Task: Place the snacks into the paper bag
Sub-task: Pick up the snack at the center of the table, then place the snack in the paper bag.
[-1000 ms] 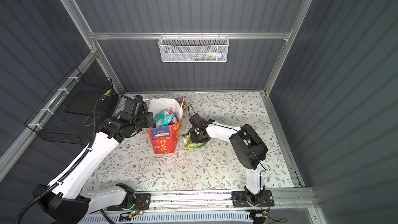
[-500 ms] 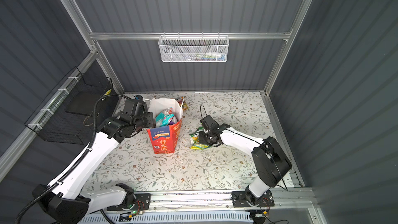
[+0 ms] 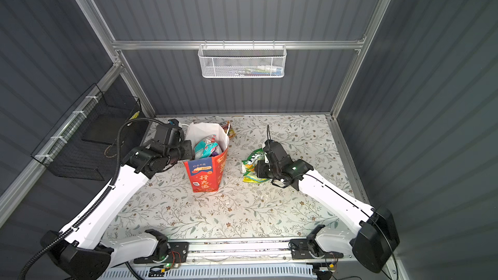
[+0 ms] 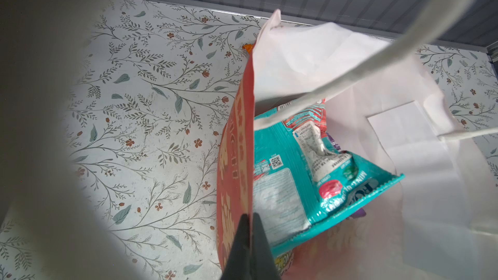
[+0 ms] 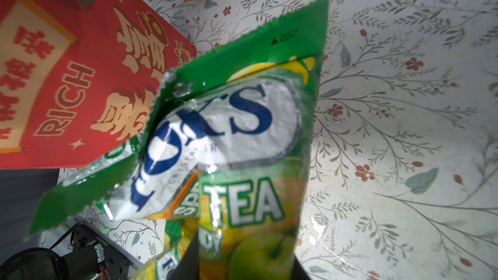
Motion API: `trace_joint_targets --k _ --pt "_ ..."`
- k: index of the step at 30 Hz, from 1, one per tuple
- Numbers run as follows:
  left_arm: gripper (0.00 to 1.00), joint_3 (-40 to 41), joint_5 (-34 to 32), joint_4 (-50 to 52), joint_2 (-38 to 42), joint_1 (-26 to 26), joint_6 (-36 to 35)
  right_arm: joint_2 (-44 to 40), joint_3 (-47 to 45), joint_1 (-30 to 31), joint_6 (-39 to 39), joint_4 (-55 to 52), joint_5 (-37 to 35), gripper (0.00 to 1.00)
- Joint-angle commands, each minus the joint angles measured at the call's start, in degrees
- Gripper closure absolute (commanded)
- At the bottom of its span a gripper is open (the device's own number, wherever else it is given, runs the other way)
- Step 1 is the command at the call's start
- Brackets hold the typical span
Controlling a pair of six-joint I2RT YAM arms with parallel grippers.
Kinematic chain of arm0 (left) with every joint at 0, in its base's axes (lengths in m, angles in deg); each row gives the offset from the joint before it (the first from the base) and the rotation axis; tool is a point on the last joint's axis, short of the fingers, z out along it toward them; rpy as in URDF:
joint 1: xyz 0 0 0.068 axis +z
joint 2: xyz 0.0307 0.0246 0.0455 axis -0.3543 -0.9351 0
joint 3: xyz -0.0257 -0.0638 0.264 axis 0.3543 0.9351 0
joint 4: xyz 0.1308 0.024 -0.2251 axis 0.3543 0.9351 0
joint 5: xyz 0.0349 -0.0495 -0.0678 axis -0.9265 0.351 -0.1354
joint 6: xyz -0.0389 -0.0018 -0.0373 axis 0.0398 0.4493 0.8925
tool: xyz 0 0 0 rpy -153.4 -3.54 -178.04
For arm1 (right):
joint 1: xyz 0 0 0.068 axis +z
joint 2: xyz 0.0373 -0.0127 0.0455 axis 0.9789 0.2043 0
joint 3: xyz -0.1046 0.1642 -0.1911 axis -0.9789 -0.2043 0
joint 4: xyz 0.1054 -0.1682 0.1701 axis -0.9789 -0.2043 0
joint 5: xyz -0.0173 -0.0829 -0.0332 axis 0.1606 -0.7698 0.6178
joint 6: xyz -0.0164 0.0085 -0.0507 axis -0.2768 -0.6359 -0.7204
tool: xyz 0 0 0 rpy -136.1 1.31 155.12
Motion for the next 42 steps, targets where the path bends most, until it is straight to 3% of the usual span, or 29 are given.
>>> trace_joint_targets --k 1,6,13,29,42 --pt "1.0 -1.31 0.54 -1.07 0.7 0.13 -0.63 -3.27 4.11 -0.18 -1.88 -2.24 -0.81 0.71" --pt "1.0 -1.3 0.82 -1.24 0.78 0.13 -0.63 -7.18 8.44 -0.23 -2.32 -3.7 -0.35 0.72" --pt "1.0 -1.3 1.17 -1.16 0.7 0.13 -0.8 -5.92 19.75 -0.05 -4.5 -6.78 1.03 0.73" --pt "1.0 -1.3 1.21 -1.26 0.43 0.13 -0.96 16.85 52.88 8.17 -8.75 -10.7 3.15 0.74" --pt "1.0 -1.3 1.52 -1.24 0.78 0.13 -0.98 35.98 67.07 9.35 -8.83 -13.53 5.06 0.73"
